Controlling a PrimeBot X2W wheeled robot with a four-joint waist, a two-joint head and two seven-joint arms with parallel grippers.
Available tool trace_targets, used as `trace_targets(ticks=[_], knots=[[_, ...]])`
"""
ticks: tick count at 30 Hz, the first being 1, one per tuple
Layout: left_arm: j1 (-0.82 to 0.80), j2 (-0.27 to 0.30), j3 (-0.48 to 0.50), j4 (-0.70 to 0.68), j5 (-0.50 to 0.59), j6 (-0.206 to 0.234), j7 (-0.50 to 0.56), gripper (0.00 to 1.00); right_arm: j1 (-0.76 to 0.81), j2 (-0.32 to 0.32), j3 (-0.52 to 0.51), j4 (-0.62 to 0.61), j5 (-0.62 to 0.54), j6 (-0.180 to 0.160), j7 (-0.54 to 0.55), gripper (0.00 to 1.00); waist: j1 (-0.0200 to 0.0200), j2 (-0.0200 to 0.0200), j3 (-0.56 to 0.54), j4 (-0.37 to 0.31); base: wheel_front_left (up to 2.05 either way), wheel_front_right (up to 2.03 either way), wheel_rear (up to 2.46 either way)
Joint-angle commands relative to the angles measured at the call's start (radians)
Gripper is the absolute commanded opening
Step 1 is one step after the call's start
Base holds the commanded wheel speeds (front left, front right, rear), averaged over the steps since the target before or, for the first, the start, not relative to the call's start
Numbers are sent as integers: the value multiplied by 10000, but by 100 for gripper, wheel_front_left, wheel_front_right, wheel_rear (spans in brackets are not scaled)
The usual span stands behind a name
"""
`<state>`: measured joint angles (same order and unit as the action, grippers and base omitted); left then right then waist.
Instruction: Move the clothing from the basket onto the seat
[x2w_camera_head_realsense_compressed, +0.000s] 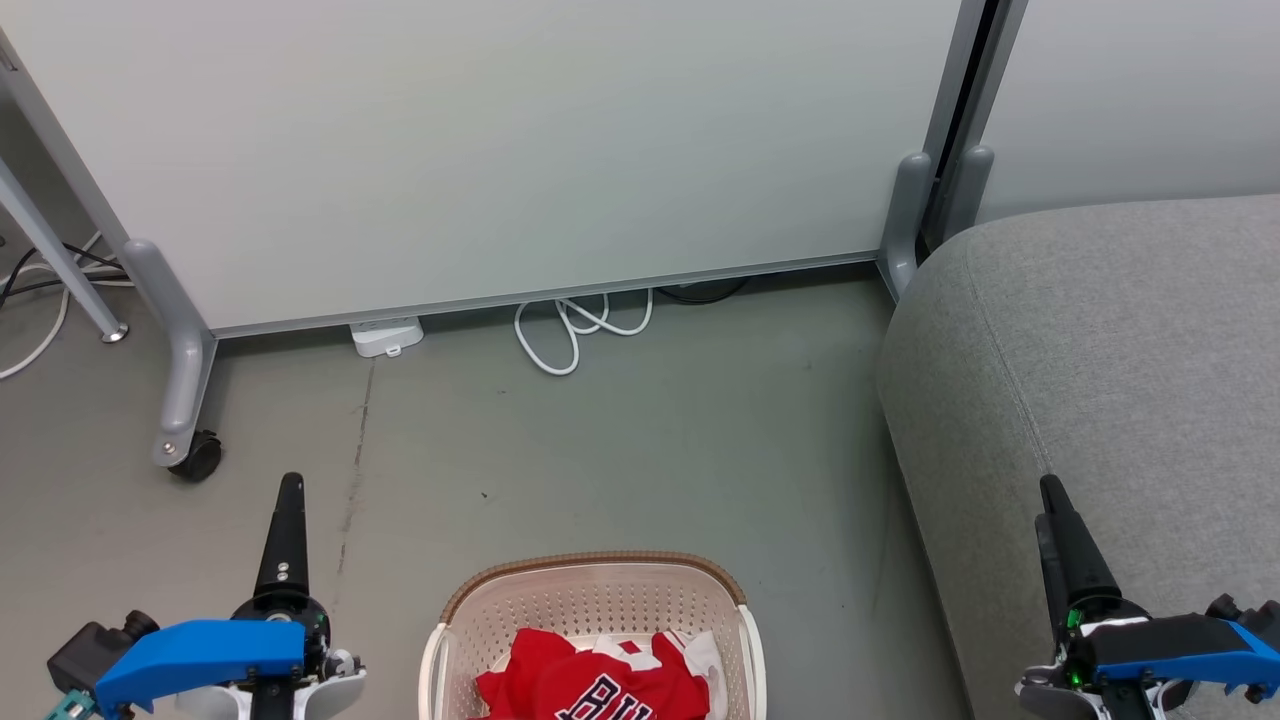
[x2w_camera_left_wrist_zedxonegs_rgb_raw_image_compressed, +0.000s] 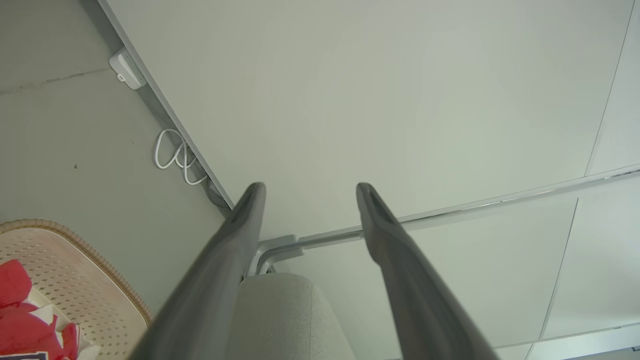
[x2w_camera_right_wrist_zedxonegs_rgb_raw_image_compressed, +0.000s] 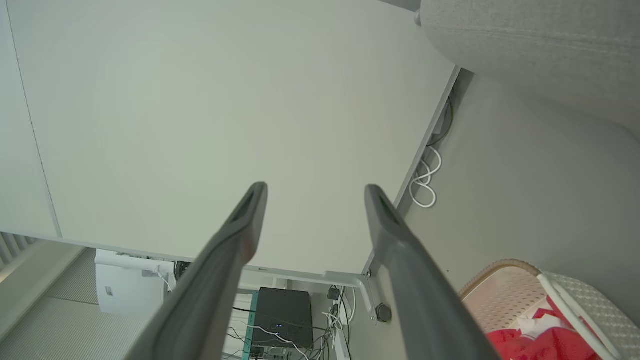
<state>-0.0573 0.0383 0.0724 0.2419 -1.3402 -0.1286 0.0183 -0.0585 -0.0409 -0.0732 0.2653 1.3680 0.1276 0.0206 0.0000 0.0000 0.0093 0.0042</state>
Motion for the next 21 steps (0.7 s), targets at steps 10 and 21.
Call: trace_targets(ticks=[10,21], knots=[[-350,92,-366,-498,2275,227,-442,100,-319,-59,313,-423,-2246,22,-463,100,0,0,27,19,0,0,0],[-394,102,-723,-714,4428,511,-846,100,-313,-70,620,-672,-4665,26,-868,100,0,0,36,50,0,0,0]])
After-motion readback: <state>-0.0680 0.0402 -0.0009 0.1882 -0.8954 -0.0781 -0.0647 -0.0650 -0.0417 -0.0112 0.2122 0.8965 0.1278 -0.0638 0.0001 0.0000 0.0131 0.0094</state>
